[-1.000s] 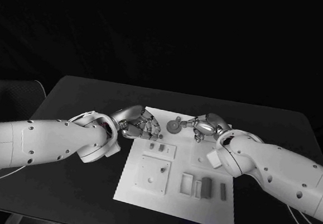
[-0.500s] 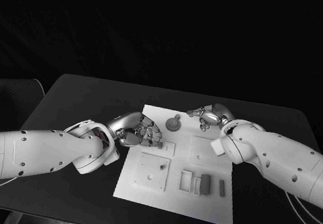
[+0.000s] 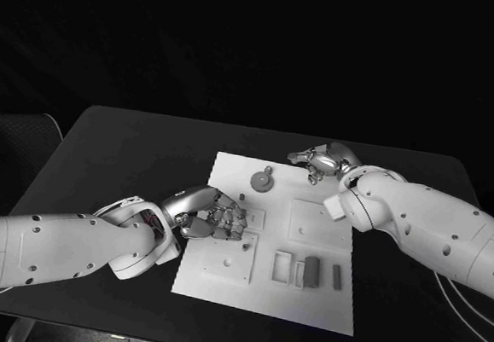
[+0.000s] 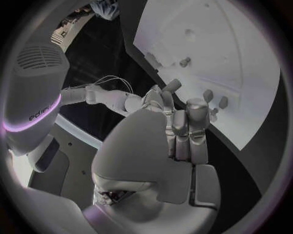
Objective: Assemble the parts on the task board
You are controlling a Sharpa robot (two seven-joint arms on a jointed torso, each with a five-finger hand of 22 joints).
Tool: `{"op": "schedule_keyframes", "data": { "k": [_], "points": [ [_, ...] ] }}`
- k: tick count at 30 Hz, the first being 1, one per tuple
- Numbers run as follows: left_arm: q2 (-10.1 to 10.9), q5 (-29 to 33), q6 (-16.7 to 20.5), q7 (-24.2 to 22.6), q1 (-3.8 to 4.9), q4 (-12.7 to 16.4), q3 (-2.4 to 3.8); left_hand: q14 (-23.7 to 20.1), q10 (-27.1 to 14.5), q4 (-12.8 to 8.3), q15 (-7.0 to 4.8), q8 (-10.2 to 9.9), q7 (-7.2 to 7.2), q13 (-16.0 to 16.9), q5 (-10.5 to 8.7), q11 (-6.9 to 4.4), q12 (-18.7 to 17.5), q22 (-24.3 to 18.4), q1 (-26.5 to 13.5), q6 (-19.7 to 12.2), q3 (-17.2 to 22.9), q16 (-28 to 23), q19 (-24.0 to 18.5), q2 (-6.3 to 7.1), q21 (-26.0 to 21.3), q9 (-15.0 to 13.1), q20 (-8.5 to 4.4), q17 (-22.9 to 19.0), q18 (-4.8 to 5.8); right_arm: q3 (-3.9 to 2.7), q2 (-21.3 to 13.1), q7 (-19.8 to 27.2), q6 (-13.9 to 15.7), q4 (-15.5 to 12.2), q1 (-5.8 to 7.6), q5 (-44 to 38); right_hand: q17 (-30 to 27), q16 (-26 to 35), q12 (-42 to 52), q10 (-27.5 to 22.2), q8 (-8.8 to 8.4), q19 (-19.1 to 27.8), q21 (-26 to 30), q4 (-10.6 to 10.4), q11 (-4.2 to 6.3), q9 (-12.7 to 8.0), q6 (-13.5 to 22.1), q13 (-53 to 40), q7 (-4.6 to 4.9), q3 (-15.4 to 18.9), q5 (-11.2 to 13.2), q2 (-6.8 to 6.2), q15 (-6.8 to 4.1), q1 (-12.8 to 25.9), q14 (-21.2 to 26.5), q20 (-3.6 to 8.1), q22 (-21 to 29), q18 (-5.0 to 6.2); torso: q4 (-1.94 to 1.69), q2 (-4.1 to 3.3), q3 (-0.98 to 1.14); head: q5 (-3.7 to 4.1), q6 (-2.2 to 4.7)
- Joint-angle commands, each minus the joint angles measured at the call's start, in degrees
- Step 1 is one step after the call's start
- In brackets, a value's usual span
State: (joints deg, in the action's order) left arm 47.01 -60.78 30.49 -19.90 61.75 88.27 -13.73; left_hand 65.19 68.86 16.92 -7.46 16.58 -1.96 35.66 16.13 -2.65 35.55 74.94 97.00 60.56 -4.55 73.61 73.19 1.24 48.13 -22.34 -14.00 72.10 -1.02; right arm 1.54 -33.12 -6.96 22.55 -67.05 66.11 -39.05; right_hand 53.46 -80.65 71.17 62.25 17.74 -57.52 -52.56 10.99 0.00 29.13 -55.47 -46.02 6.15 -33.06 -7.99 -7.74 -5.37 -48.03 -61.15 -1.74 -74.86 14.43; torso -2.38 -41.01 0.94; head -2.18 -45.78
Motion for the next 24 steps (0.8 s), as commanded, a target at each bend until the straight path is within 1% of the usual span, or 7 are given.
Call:
{"op": "schedule_keyframes", "data": {
  "k": [1,3,8,11,15,19,24],
  "points": [
    [0.02,-1.07,-0.17,-1.69,-0.04,0.06,0.04,1.2,-0.31,-0.45,-1.32,0.14,-1.86,30.43,-0.07,-0.03,23.78,1.46,0.35,2.17,0.21,0.26,-0.61,-0.5,0.35,-6.25,-0.49,-0.1,-4.82,-0.03,0.06,1.17,-1.49,0.5,0.11,0.28,-0.08,0.28,-0.04,-0.52,-0.16,0.5,0.28,-0.06,-0.05,0.08,0.06,0.02,0.29,-0.09,-0.26,0.36,-0.33,0.46,0.16,-0.04,0.0,0.57,-0.01,0.0,0.06,0.31,-0.5],
    [0.04,-1.17,-0.24,-1.66,-0.2,-0.03,0.04,1.2,-0.31,-0.45,-1.32,0.14,-1.86,30.43,-0.07,-0.03,23.78,1.46,0.35,2.17,0.21,0.26,-0.61,-0.5,0.35,-6.25,-0.49,-0.1,-4.82,-0.03,0.1,1.25,-1.6,0.76,0.14,0.31,-0.08,0.28,-0.04,-0.53,-0.16,0.51,0.29,-0.05,-0.05,0.08,0.07,0.02,0.29,-0.09,-0.26,0.39,-0.33,0.47,0.17,-0.04,0.0,0.57,-0.01,0.0,0.09,0.4,-0.72],
    [0.23,-1.64,-0.5,-1.63,-1.44,-0.28,0.03,1.2,-0.31,-0.45,-1.32,0.14,-1.86,30.43,-0.07,-0.03,23.78,1.46,0.35,2.17,0.21,0.26,-0.61,-0.5,0.35,-6.25,-0.49,-0.1,-4.82,-0.03,0.27,1.36,-1.95,1.39,0.26,0.33,-0.08,0.29,-0.04,-0.56,-0.18,0.55,0.3,-0.04,-0.06,0.09,0.1,0.02,0.31,-0.1,-0.28,0.48,-0.32,0.49,0.2,-0.05,-0.01,0.57,0.02,-0.02,0.09,0.72,-1.14],
    [0.45,-1.59,-1.07,-1.61,-2.02,-0.43,0.03,1.2,-0.31,-0.46,-1.32,0.14,-1.86,30.43,-0.07,-0.03,23.78,1.46,0.35,2.17,0.21,0.26,-0.61,-0.5,0.35,-6.25,-0.49,-0.1,-4.82,-0.04,0.21,1.4,-2.15,1.6,0.29,0.35,-0.08,0.3,-0.04,-0.59,-0.18,0.58,0.31,-0.04,-0.07,0.1,0.11,0.02,0.31,-0.1,-0.28,0.56,-0.31,0.53,0.22,-0.06,-0.01,0.57,0.03,-0.02,0.1,0.86,-1.37],
    [0.82,-1.5,-1.46,-1.6,-2.73,-0.37,0.03,1.2,-0.31,-0.46,-1.32,0.15,-1.86,30.43,-0.07,-0.03,23.78,1.46,0.35,2.17,0.21,0.26,-0.61,-0.5,0.35,-6.26,-0.49,-0.1,-4.82,-0.04,0.15,1.44,-2.23,1.78,0.31,0.35,-0.08,0.3,-0.04,-0.61,-0.18,0.6,0.31,-0.04,-0.07,0.11,0.11,0.02,0.32,-0.09,-0.28,0.62,-0.3,0.57,0.24,-0.07,-0.02,0.57,-0.03,0.0,0.09,1.13,-1.67],
    [0.94,-1.44,-1.74,-1.65,-3.23,-0.51,0.03,1.2,-0.31,-0.46,-1.32,0.15,-1.86,30.43,-0.07,-0.03,23.78,1.46,0.35,2.17,0.21,0.26,-0.61,-0.5,0.35,-6.26,-0.49,-0.1,-4.82,-0.04,0.11,1.45,-2.39,2.01,0.35,0.35,-0.08,0.3,-0.04,-0.62,-0.18,0.61,0.32,-0.04,-0.08,0.12,0.11,0.02,0.32,-0.09,-0.29,0.66,-0.3,0.6,0.25,-0.07,-0.02,0.57,-0.01,0.01,0.08,1.4,-2.08],
    [1.04,-1.44,-1.91,-1.65,-4.18,-0.68,0.03,1.2,-0.31,-0.46,-1.32,0.15,-1.86,30.43,-0.07,-0.03,23.78,1.46,0.35,2.17,0.21,0.26,-0.61,-0.5,0.35,-6.26,-0.49,-0.1,-4.82,-0.04,0.06,1.45,-2.56,2.11,0.36,0.36,-0.08,0.3,-0.04,-0.63,-0.18,0.62,0.32,-0.04,-0.08,0.12,0.12,0.02,0.32,-0.09,-0.29,0.7,-0.3,0.62,0.26,-0.08,-0.02,0.57,0.02,0.0,0.06,1.48,-2.38]
  ]
}}
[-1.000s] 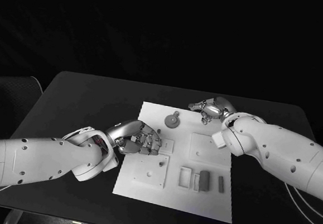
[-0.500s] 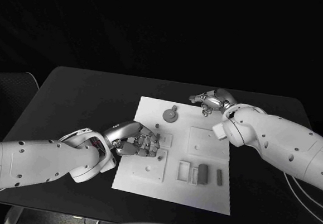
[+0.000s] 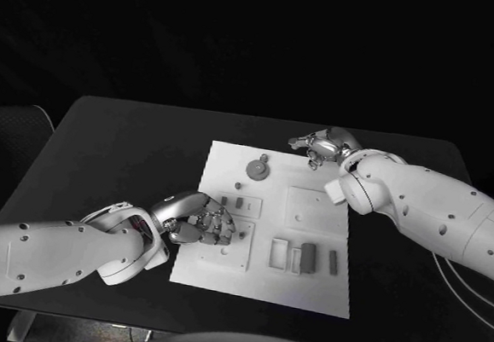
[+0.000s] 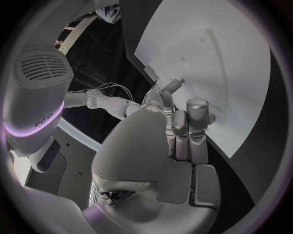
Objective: Assemble the parts on the task board
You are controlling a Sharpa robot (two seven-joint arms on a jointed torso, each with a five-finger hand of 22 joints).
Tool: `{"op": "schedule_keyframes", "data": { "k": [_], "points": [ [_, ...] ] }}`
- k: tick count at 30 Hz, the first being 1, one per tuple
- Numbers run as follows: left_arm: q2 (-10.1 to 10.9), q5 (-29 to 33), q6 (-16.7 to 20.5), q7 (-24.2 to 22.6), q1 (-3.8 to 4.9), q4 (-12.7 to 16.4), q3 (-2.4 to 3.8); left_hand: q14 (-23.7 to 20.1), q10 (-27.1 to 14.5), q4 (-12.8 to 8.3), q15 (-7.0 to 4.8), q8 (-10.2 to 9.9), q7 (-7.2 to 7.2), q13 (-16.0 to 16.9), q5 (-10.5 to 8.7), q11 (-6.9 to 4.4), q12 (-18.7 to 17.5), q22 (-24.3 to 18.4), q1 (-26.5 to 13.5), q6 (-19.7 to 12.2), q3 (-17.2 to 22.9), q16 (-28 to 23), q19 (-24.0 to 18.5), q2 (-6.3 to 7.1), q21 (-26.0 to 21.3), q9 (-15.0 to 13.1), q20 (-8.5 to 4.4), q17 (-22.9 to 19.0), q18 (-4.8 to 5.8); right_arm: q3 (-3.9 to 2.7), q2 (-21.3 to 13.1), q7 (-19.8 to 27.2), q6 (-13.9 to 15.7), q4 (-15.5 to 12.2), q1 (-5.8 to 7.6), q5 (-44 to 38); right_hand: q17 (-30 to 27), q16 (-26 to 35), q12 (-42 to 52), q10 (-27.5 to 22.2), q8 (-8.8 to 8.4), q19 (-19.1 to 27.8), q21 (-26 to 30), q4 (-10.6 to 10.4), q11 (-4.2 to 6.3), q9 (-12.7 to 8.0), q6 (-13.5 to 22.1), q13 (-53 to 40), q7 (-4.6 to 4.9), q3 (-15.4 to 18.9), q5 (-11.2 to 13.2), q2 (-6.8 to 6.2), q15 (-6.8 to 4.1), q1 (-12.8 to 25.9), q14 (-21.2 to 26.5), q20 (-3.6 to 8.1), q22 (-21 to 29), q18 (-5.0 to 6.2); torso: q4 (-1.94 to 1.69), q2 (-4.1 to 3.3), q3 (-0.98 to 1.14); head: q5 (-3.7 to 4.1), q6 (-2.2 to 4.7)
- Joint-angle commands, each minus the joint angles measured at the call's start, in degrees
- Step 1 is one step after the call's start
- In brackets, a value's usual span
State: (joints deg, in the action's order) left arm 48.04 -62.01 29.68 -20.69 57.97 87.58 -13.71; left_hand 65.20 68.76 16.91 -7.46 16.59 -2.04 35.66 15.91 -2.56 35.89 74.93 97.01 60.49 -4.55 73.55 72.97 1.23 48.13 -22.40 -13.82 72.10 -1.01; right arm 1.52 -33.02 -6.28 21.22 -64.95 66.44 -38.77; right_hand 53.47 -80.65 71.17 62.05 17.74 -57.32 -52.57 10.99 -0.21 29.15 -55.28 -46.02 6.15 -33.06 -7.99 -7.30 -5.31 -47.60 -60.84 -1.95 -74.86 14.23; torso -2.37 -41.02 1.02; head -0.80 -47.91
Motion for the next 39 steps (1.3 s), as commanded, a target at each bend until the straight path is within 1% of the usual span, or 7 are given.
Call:
{"op": "schedule_keyframes", "data": {
  "k": [1,8,12,14,22,28,39],
  "points": [
    [0.03,-0.2,-1.18,-0.87,-0.55,-0.08,0.01,1.19,-0.21,-0.45,-1.33,0.14,-1.77,30.43,0.15,-0.12,23.44,1.46,0.35,2.25,0.21,0.32,-0.4,-0.5,0.35,-6.19,-0.67,-0.1,-4.83,-0.03,-0.05,0.75,-1.23,0.03,0.04,0.09,-0.09,0.3,-0.04,-0.42,-0.18,0.42,0.33,-0.04,0.12,0.1,-0.07,0.02,0.33,-0.09,-0.29,0.27,-0.35,0.18,-0.04,0.13,-0.02,0.77,0.02,0.0,0.0,0.14,-0.36],
    [0.24,-0.09,-1.65,-0.75,-1.01,-0.24,0.02,1.19,-0.21,-0.45,-1.33,0.14,-1.77,30.43,0.15,-0.12,23.44,1.46,0.35,2.25,0.21,0.32,-0.4,-0.5,0.35,-6.19,-0.67,-0.1,-4.83,-0.03,-0.07,0.72,-1.36,0.22,0.05,0.09,-0.09,0.3,-0.04,-0.44,-0.18,0.43,0.33,-0.04,0.12,0.11,-0.06,0.02,0.33,-0.09,-0.3,0.33,-0.34,0.21,-0.03,0.12,-0.02,0.77,0.02,0.02,0.03,0.22,-0.73],
    [0.2,-0.11,-1.93,-0.62,-1.1,-0.24,0.02,1.19,-0.21,-0.45,-1.33,0.14,-1.77,30.43,0.15,-0.12,23.44,1.46,0.35,2.25,0.21,0.32,-0.4,-0.5,0.35,-6.19,-0.67,-0.1,-4.83,-0.04,-0.08,0.72,-1.49,0.26,0.05,0.09,-0.09,0.3,-0.04,-0.45,-0.18,0.44,0.33,-0.03,0.12,0.11,-0.06,0.02,0.33,-0.09,-0.3,0.35,-0.34,0.22,-0.02,0.12,-0.03,0.77,-0.01,0.04,0.04,0.31,-0.94],
    [0.01,-0.29,-1.88,-0.55,-1.14,-0.46,0.01,1.19,-0.21,-0.45,-1.33,0.14,-1.77,30.43,0.15,-0.12,23.44,1.46,0.35,2.25,0.21,0.32,-0.4,-0.5,0.35,-6.19,-0.67,-0.1,-4.83,-0.04,-0.09,0.73,-1.59,0.27,0.05,0.09,-0.09,0.3,-0.03,-0.45,-0.18,0.45,0.33,-0.03,0.12,0.12,-0.06,0.02,0.33,-0.08,-0.3,0.36,-0.34,0.22,-0.02,0.12,-0.03,0.77,0.03,0.03,0.02,0.31,-0.99],
    [-0.49,-0.89,-2.07,-0.42,-1.39,-1.1,0.01,1.19,-0.21,-0.45,-1.33,0.14,-1.77,30.43,0.15,-0.12,23.44,1.46,0.35,2.25,0.21,0.32,-0.4,-0.5,0.35,-6.19,-0.67,-0.1,-4.83,-0.04,-0.12,0.74,-1.71,0.23,0.05,0.09,-0.08,0.3,-0.03,-0.46,-0.18,0.46,0.33,-0.02,0.11,0.13,-0.06,0.01,0.34,-0.07,-0.3,0.4,-0.33,0.26,0.0,0.11,-0.04,0.77,0.1,-0.01,0.07,0.32,-1.02],
    [-0.76,-1.11,-2.41,-0.26,-1.63,-1.26,0.01,1.19,-0.21,-0.45,-1.33,0.14,-1.77,30.43,0.15,-0.12,23.44,1.46,0.35,2.25,0.21,0.32,-0.4,-0.5,0.35,-6.2,-0.67,-0.1,-4.83,-0.04,-0.13,0.7,-1.75,0.24,0.05,0.09,-0.08,0.29,-0.02,-0.47,-0.18,0.47,0.33,-0.02,0.11,0.13,-0.05,0.01,0.34,-0.06,-0.3,0.42,-0.33,0.3,0.01,0.1,-0.04,0.77,0.04,0.01,0.05,0.38,-1.23],
    [-0.99,-1.74,-2.34,-0.01,-1.95,-1.56,0.01,1.19,-0.21,-0.45,-1.33,0.14,-1.77,30.43,0.15,-0.12,23.44,1.46,0.35,2.25,0.21,0.32,-0.4,-0.5,0.35,-6.2,-0.67,-0.1,-4.83,-0.04,-0.19,0.65,-1.82,0.27,0.05,0.09,-0.08,0.29,-0.01,-0.49,-0.19,0.49,0.33,-0.02,0.1,0.14,-0.04,0.0,0.35,-0.05,-0.31,0.48,-0.32,0.35,0.02,0.09,-0.05,0.77,0.04,0.01,0.02,0.32,-1.28]
  ]
}}
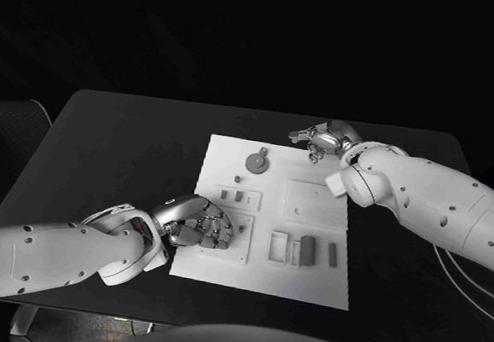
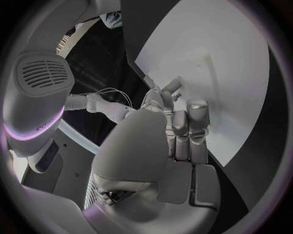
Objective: Assemble the parts on the task board
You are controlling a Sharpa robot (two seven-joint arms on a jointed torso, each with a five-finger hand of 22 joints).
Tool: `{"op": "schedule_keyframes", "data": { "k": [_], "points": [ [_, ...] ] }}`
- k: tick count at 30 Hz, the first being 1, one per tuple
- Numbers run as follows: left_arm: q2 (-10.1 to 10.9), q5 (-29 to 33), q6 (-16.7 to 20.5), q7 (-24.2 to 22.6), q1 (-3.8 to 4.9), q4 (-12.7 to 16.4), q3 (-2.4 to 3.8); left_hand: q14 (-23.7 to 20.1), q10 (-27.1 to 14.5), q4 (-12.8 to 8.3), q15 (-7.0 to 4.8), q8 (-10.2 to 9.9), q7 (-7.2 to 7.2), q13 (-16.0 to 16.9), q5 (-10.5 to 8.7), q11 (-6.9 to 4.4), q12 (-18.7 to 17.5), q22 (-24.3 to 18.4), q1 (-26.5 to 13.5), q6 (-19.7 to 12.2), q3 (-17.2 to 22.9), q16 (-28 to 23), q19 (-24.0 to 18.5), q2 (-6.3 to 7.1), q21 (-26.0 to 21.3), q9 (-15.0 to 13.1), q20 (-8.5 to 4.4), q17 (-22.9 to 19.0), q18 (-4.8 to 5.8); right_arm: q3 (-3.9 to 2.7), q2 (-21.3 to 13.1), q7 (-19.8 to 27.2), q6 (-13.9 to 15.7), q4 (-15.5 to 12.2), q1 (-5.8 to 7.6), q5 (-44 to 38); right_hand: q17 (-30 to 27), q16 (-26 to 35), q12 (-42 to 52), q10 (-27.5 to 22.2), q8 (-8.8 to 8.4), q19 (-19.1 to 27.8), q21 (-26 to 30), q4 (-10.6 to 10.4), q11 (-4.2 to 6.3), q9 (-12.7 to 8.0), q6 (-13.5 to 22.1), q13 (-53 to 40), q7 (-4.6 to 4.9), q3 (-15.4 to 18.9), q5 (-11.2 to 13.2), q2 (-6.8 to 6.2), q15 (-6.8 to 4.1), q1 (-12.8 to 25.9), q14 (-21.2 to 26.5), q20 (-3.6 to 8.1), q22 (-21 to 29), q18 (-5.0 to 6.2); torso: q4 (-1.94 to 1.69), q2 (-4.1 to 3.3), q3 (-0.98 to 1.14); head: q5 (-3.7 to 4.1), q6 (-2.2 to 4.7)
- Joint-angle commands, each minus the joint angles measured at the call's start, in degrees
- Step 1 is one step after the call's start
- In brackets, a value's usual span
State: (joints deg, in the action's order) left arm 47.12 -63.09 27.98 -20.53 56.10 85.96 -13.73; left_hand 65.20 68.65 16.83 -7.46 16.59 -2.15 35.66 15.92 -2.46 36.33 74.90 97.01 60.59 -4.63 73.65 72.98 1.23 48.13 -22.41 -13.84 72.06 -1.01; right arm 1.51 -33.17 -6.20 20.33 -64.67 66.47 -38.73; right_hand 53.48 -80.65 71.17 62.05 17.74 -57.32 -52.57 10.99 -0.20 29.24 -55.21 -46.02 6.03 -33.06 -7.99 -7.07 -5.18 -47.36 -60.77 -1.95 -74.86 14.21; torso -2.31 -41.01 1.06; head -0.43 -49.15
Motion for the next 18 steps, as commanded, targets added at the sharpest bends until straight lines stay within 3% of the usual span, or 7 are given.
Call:
{"op": "schedule_keyframes", "data": {
  "k": [1,18],
  "points": [
    [-0.07,-0.67,-0.63,-0.17,-0.09,0.04,0.02,1.19,-0.09,-0.37,-1.33,0.14,-1.66,30.43,0.14,-0.22,23.0,1.49,0.34,2.14,0.29,0.22,-0.4,-0.49,0.34,-6.18,-0.66,-0.06,-4.83,-0.03,-0.04,0.57,-0.94,-0.01,0.02,0.04,-0.08,0.29,-0.01,-0.5,-0.19,0.5,0.33,-0.02,0.1,0.05,-0.11,0.01,0.47,-0.05,-0.3,0.25,-0.46,0.12,-0.04,0.09,-0.05,0.79,-0.04,0.0,-0.02,-0.07,0.0],
    [0.02,-3.61,-2.05,2.14,-0.11,-0.91,0.02,1.19,-0.09,-0.37,-1.33,0.14,-1.66,30.43,0.14,-0.22,23.0,1.49,0.34,2.14,0.29,0.22,-0.4,-0.49,0.34,-6.18,-0.66,-0.06,-4.83,-0.03,-0.06,0.34,-1.22,-0.19,0.02,0.04,-0.07,0.27,0.02,-0.56,-0.21,0.55,0.33,-0.2,0.08,0.09,-0.07,0.0,0.48,-0.01,-0.29,0.55,-0.43,0.46,0.02,0.04,-0.07,0.79,-0.01,0.0,-0.01,-0.09,-0.4]
  ]
}}
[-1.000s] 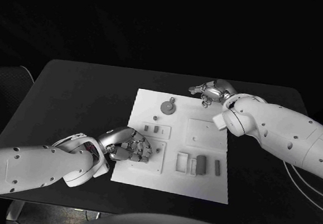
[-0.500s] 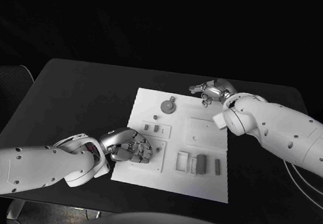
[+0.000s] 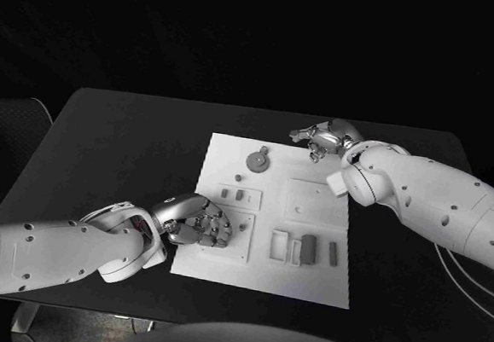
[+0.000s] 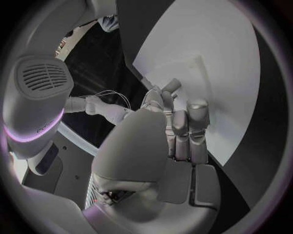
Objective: Assemble the parts on the task board
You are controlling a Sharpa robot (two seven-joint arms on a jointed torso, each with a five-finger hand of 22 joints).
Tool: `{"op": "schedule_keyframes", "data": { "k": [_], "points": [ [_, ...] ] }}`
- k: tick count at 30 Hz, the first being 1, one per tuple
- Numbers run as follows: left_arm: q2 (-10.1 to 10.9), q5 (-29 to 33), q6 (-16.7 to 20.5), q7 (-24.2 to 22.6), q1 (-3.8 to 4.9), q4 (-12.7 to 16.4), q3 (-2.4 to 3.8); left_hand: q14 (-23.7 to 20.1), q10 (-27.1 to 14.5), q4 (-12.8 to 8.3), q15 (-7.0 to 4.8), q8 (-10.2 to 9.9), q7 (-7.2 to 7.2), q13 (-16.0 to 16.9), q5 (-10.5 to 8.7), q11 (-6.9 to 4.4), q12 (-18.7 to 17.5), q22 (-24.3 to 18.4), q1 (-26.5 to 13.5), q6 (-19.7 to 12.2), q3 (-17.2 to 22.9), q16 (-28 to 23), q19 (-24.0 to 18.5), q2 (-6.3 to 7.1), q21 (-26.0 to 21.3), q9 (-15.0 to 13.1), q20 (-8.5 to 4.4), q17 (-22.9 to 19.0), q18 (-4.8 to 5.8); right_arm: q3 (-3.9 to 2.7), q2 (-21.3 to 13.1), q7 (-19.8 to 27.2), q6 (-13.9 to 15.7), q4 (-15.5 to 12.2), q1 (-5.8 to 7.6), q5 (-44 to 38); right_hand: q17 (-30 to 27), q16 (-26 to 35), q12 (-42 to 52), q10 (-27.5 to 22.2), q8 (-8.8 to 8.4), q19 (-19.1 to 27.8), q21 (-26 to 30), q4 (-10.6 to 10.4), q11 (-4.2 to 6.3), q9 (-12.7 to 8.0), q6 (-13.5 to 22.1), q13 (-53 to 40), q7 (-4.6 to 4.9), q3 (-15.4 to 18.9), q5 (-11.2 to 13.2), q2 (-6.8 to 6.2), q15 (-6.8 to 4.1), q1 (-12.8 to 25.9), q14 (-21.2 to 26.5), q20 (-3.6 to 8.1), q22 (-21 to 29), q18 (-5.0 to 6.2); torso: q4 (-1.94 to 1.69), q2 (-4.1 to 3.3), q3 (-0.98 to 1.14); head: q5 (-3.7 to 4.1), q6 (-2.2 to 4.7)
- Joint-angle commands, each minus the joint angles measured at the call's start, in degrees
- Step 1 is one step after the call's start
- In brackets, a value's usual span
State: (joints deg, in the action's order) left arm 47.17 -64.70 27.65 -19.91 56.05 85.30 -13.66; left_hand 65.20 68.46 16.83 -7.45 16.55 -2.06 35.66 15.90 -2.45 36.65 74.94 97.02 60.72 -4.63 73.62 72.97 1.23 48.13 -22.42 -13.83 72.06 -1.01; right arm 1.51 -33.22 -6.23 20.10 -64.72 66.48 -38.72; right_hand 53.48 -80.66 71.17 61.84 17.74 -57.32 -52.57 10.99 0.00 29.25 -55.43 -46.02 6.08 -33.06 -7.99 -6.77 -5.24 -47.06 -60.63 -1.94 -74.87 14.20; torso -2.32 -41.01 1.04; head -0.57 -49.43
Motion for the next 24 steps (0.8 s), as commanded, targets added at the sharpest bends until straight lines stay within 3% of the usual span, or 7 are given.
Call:
{"op": "schedule_keyframes", "data": {
  "k": [1,8,9,10,12,17,24],
  "points": [
    [-0.02,-2.35,-1.91,1.85,-0.06,-0.31,-0.05,1.19,0.1,-0.37,-1.33,0.18,-1.76,30.43,0.15,-0.22,22.68,1.46,0.34,2.02,0.29,0.26,-0.39,-0.49,0.35,-6.18,-0.66,-0.06,-4.84,-0.03,-0.02,0.37,-1.03,-0.14,0.01,0.03,-0.08,0.27,0.02,-0.35,-0.21,0.55,0.34,-0.21,-0.13,0.08,0.15,0.0,0.44,-0.01,-0.29,0.27,-0.38,0.17,-0.12,0.04,-0.07,0.8,0.01,0.0,0.02,0.04,-0.12],
    [0.02,-3.13,-2.15,2.35,-0.06,-0.55,-0.05,1.19,0.1,-0.37,-1.33,0.18,-1.76,30.43,0.15,-0.22,22.68,1.46,0.34,2.02,0.29,0.26,-0.39,-0.49,0.35,-6.18,-0.66,-0.06,-4.84,-0.03,-0.02,0.22,-1.13,-0.18,0.01,0.04,-0.08,0.27,0.03,-0.37,-0.21,0.57,0.34,-0.26,-0.13,0.1,0.17,-0.01,0.44,-0.02,-0.29,0.4,-0.37,0.24,-0.11,0.03,-0.08,0.8,-0.02,0.01,0.02,0.11,-0.08],
    [0.03,-3.13,-2.15,2.34,-0.06,-0.55,-0.05,-0.35,-1.42,-6.51,1.27,4.18,-0.1,26.94,1.4,-0.11,23.18,-5.49,-3.47,0.03,1.94,-0.1,-2.49,-1.29,2.01,-7.86,4.96,-5.25,-6.23,-0.03,-0.02,0.21,-1.17,-0.18,0.01,0.04,-0.07,0.27,0.03,-0.37,-0.21,0.58,0.34,-0.27,-0.13,0.1,0.17,-0.01,0.44,-0.03,-0.3,0.42,-0.37,0.25,-0.1,0.03,-0.08,0.8,-0.01,0.01,0.02,0.12,-0.09],
    [0.03,-3.15,-2.11,2.33,-0.06,-0.55,-0.05,-0.98,-1.54,-6.25,-2.0,3.35,-1.43,27.23,-0.78,-0.25,25.43,-2.03,-2.1,1.44,0.72,3.9,-3.72,-2.32,5.51,-7.27,2.29,-4.19,-8.34,-0.03,-0.02,0.21,-1.2,-0.19,0.01,0.05,-0.07,0.27,0.03,-0.38,-0.22,0.58,0.34,-0.28,-0.14,0.1,0.17,-0.01,0.45,-0.03,-0.29,0.45,-0.37,0.27,-0.1,0.03,-0.08,0.8,0.0,0.0,0.02,0.12,-0.1],
    [0.04,-3.15,-2.09,2.28,-0.06,-0.54,-0.05,-1.81,-1.93,-5.06,-1.54,2.59,-1.16,26.82,-0.59,-0.66,25.94,-1.23,-1.54,1.86,0.34,4.32,-4.32,-2.4,6.06,-6.84,2.36,-4.87,-7.93,-0.03,-0.05,0.21,-1.2,-0.22,0.01,0.07,-0.07,0.26,0.03,-0.38,-0.22,0.58,0.34,-0.29,-0.14,0.1,0.17,-0.01,0.45,-0.03,-0.29,0.46,-0.37,0.29,-0.09,0.03,-0.09,0.8,0.01,-0.01,0.02,0.12,-0.1],
    [0.04,-3.49,-1.8,2.2,-0.06,-0.55,-0.05,-3.15,-2.69,0.2,-1.33,-1.18,-1.63,24.62,-0.57,-0.19,27.98,-0.09,2.47,2.68,-2.83,6.85,-4.5,-2.44,6.58,-4.75,1.51,-8.07,-7.52,-0.03,-0.08,0.23,-1.28,-0.25,0.01,0.15,-0.07,0.26,0.03,-0.39,-0.21,0.59,0.34,-0.3,-0.14,0.11,0.17,-0.01,0.45,-0.02,-0.28,0.48,-0.36,0.32,-0.09,0.03,-0.09,0.8,0.0,-0.01,0.0,0.17,-0.08],
    [0.11,-4.23,-1.5,2.13,-0.06,-0.68,-0.05,-3.17,-2.7,-0.24,-1.09,-0.94,-2.04,24.51,-0.66,0.04,28.02,-0.15,2.23,3.03,-3.36,6.91,-4.47,-2.05,6.49,-4.94,1.41,-8.2,-7.59,-0.03,-0.16,0.26,-1.37,-0.25,0.01,0.24,-0.07,0.26,0.03,-0.4,-0.22,0.6,0.34,-0.33,-0.14,0.12,0.18,-0.01,0.45,0.0,-0.26,0.49,-0.36,0.39,-0.07,0.02,-0.09,0.8,0.0,0.0,-0.01,0.2,-0.11]
  ]
}}
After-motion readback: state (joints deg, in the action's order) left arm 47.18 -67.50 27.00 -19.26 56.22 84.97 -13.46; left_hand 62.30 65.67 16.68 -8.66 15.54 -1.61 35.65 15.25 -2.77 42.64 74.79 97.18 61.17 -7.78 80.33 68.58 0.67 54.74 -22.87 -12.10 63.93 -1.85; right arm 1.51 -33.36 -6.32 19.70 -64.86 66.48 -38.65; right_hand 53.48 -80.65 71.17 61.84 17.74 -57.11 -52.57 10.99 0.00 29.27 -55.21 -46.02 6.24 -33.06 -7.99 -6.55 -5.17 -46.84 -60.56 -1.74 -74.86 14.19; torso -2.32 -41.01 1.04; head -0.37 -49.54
